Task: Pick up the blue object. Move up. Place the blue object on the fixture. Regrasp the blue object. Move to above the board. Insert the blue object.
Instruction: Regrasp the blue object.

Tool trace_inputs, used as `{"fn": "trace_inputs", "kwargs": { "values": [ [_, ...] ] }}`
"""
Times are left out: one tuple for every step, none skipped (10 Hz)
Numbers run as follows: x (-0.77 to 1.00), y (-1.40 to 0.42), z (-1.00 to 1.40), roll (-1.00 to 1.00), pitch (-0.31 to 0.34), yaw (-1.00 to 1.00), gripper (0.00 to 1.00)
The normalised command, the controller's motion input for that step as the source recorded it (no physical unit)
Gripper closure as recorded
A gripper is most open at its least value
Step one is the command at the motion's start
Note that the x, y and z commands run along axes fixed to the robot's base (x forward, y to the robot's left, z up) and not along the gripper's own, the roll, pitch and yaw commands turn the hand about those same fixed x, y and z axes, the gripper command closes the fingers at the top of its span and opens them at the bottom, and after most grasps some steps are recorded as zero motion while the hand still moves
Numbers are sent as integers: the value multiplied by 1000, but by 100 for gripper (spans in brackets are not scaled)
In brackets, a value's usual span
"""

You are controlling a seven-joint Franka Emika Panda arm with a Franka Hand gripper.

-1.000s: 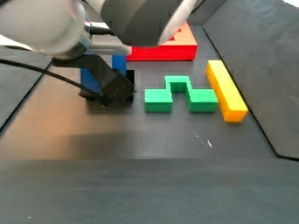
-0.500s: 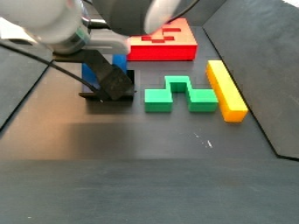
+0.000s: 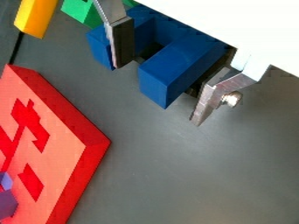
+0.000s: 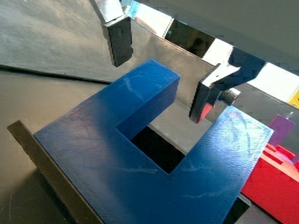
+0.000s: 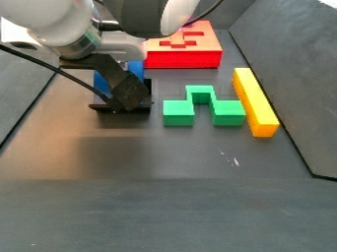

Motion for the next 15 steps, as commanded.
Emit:
{"fn": "trace_inputs", "kwargs": {
  "values": [
    [91, 20, 783, 686, 320, 103, 0],
    [31, 63, 863, 674, 231, 151, 0],
    [0, 91, 831, 711, 209, 223, 0],
    [57, 0, 549, 1000, 43, 326, 0],
    [171, -140, 311, 1000, -189, 317, 0],
    [0, -251, 191, 1000, -523, 294, 0],
    [0, -206, 146, 1000, -549, 349, 0],
    [0, -149, 111, 1000, -440, 369, 0],
    [0, -163, 100, 1000, -331, 249, 0],
    [-186, -217, 40, 1000, 0, -109, 0],
    [-383, 0, 77, 1000, 0, -426, 0],
    [-289, 0, 66, 1000, 0, -520, 0],
    [-226, 0, 49, 1000, 74, -586, 0],
    [-214, 0, 66, 1000, 80, -534, 0],
    [217, -174, 0, 1000, 0, -231, 0]
  ]
}}
